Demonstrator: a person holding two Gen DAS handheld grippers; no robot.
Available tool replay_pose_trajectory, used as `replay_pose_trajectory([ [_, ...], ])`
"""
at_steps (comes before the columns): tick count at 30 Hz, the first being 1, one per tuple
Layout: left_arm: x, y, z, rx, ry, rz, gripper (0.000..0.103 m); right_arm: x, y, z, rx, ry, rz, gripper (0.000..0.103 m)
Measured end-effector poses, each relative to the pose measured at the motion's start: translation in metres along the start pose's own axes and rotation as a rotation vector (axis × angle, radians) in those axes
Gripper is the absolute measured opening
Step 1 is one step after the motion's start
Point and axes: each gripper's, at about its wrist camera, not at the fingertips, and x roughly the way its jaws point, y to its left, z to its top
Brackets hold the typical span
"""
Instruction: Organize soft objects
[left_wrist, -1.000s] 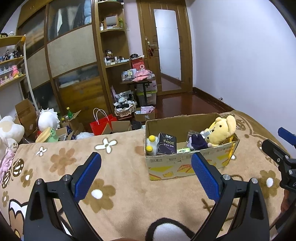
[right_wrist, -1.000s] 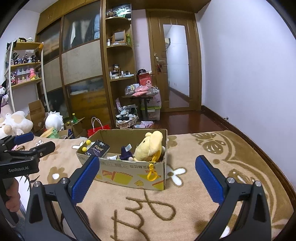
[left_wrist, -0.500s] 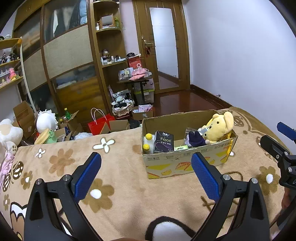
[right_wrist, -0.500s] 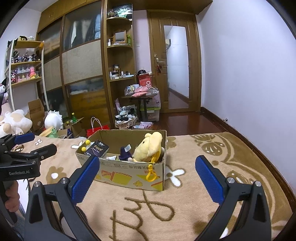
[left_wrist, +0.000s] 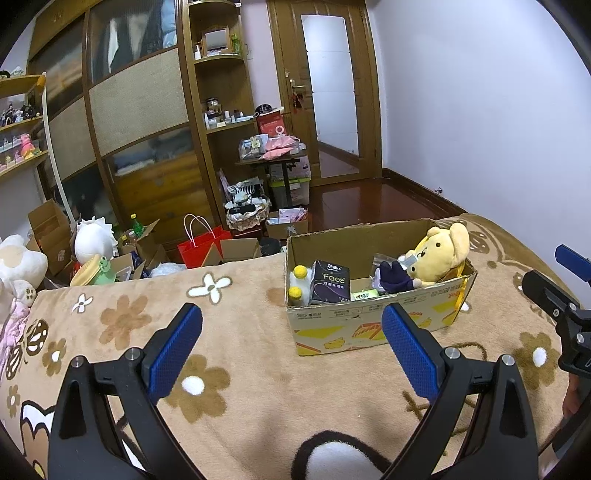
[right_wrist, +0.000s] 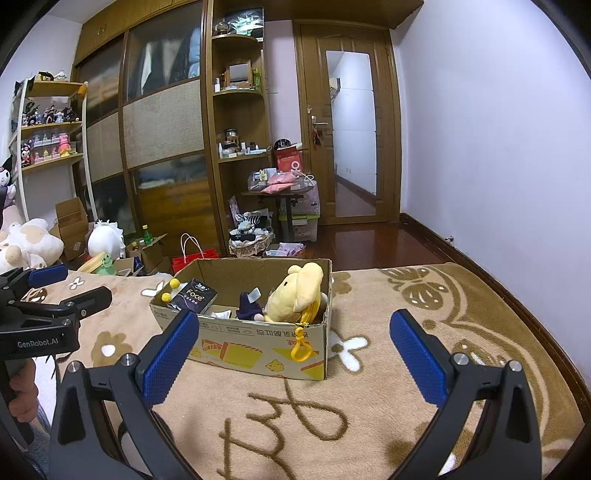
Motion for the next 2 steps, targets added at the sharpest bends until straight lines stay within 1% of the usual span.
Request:
replay_pose_trajectory([
  [2,-0.0001,0.0002,0.0000,0.000,0.001,-0.001,0.097,0.0002,0.0000,-0.0003,0.001,0.000,0.000,0.103],
])
